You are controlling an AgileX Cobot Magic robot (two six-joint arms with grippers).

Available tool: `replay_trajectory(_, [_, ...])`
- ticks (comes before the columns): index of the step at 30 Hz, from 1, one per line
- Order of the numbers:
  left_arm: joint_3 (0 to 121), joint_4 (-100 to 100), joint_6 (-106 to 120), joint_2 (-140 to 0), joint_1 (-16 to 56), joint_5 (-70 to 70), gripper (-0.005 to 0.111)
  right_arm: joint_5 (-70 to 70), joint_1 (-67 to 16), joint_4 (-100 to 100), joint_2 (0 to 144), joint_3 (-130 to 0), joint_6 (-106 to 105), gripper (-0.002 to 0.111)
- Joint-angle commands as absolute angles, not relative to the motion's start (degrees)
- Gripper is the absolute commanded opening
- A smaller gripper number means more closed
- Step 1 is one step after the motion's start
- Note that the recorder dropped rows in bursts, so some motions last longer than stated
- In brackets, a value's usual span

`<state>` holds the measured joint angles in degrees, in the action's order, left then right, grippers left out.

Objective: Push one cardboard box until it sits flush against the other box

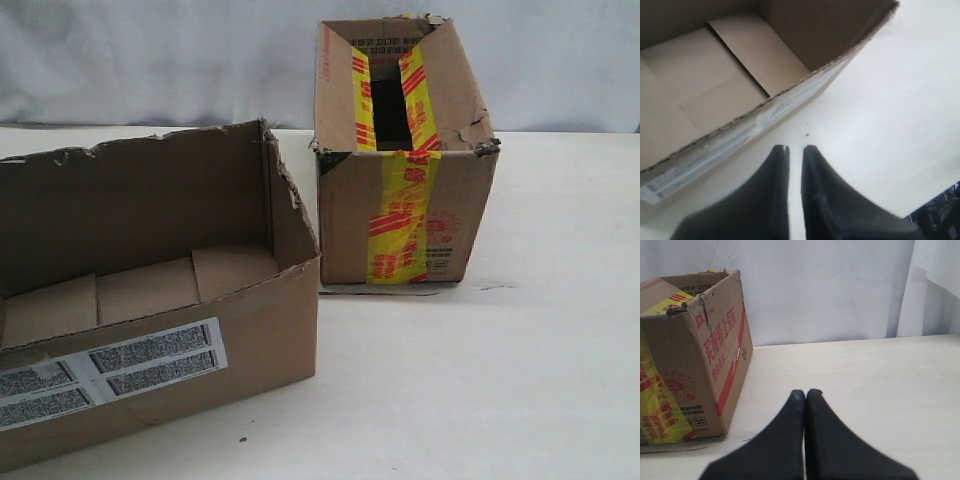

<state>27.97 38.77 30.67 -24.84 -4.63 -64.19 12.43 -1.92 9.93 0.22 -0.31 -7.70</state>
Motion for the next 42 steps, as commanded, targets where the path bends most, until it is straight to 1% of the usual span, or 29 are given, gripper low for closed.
replay_trajectory(1, [27.72,33.52,22.76,-24.99,-4.62,-62.71,0.0,12.26,-1.5,10.08,0.0,0.0,-7.64,0.0])
replay_trajectory(2, [27.72,30.1,17.48,-25.52,-4.62,-62.16,0.0,12.26,-1.5,10.08,0.0,0.0,-7.64,0.0])
replay_trajectory(4, [27.72,28.19,14.28,-26.49,-4.62,-62.05,0.0,12.26,-1.5,10.08,0.0,0.0,-7.64,0.0])
replay_trajectory(9, [27.37,28.11,14.05,-29.61,-4.62,-59.96,0.0,12.26,-1.5,10.08,0.0,0.0,-7.64,0.0])
replay_trajectory(16, [26.46,28.11,13.28,-39.48,-4.62,-55.23,0.0,12.26,-1.5,10.08,0.0,0.0,-7.64,0.0])
replay_trajectory(25, [26.46,25.91,12.98,-46.63,-4.62,-41.51,0.0,12.26,-1.5,10.08,0.0,0.0,-7.64,0.0])
replay_trajectory(35, [26.46,26.17,13.09,-57.05,-4.62,-18.12,0.0,12.26,-1.5,10.08,0.0,0.0,-7.64,0.0])
replay_trajectory(42, [26.57,26.06,13.2,-64.96,-4.62,-6.95,0.0,12.26,-1.5,10.08,0.0,0.0,-7.64,0.0])
